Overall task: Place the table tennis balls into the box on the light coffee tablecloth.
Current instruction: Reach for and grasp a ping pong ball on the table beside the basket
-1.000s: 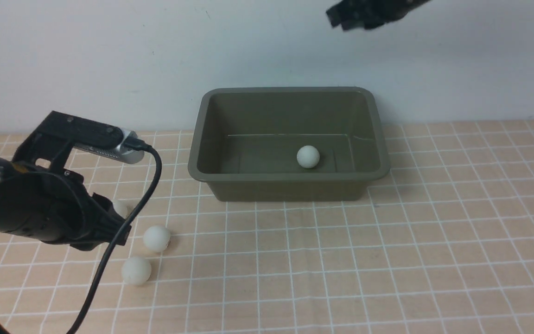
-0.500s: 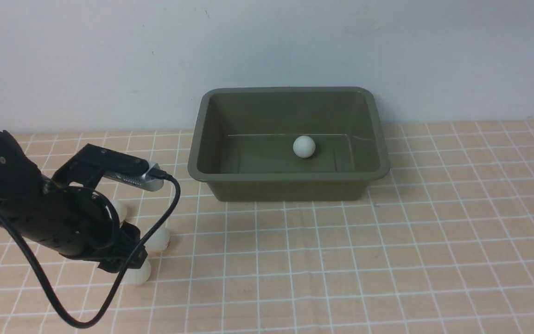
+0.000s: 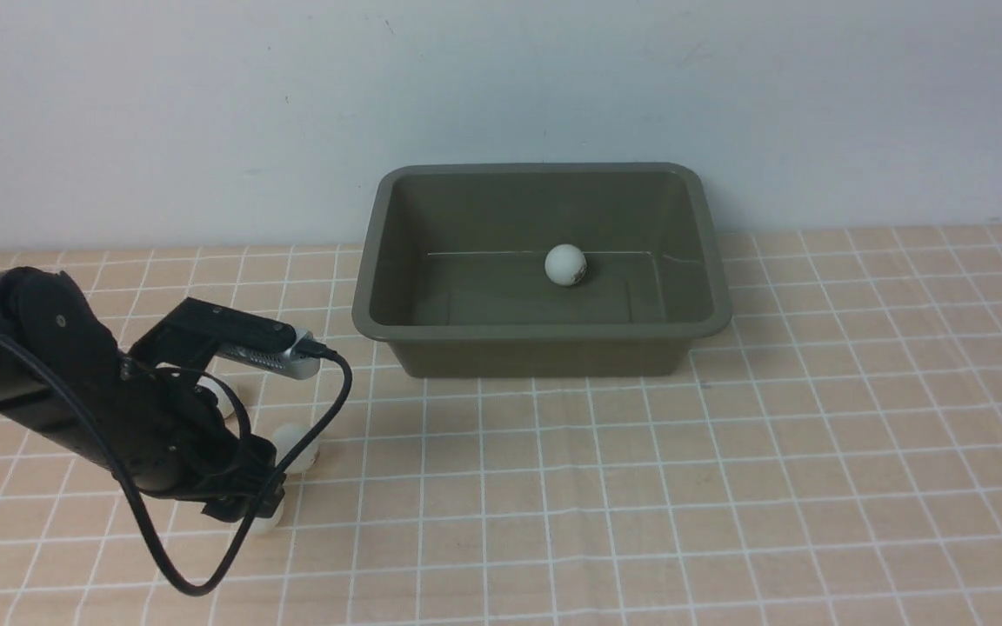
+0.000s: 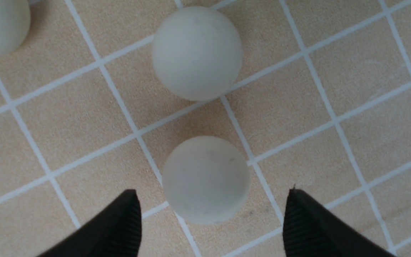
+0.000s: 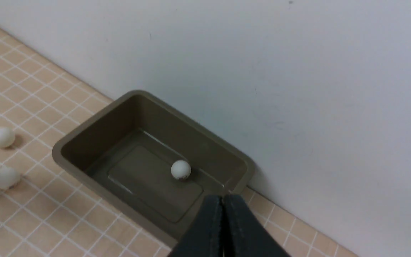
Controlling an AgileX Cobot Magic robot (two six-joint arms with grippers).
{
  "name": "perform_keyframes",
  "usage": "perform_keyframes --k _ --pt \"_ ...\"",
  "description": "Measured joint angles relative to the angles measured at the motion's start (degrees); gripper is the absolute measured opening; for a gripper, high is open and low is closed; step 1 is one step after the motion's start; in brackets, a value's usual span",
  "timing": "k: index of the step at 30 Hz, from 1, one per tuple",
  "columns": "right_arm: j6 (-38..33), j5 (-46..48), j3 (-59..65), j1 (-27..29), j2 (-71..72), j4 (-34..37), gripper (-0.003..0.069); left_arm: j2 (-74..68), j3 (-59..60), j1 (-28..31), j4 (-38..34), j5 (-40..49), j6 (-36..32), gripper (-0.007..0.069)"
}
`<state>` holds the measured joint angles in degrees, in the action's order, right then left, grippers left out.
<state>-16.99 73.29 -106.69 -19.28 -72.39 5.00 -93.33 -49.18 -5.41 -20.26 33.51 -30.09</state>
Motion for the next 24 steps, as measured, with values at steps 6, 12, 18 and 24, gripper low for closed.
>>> perform_keyframes --k 6,12,18,24 --pt "0.00 -6.10 17.83 0.00 11.55 -0.23 -0.0016 -2.01 -0.04 0.00 0.00 -2.21 0.00 0.0445" --pt "3.06 -9.85 31.48 0.00 22.04 -0.23 -0.0016 -4.29 -0.04 0.00 -0.18 -3.09 0.00 0.0445" --pt "4.39 -11.23 38.66 0.00 29.21 -0.23 -0.0016 -6.07 -0.11 0.00 -1.31 -4.72 0.00 0.0445" --pt "6.45 -11.63 39.28 0.00 30.11 -0.23 -0.0016 -7.20 -0.11 0.00 -4.17 -5.64 -1.07 0.0437"
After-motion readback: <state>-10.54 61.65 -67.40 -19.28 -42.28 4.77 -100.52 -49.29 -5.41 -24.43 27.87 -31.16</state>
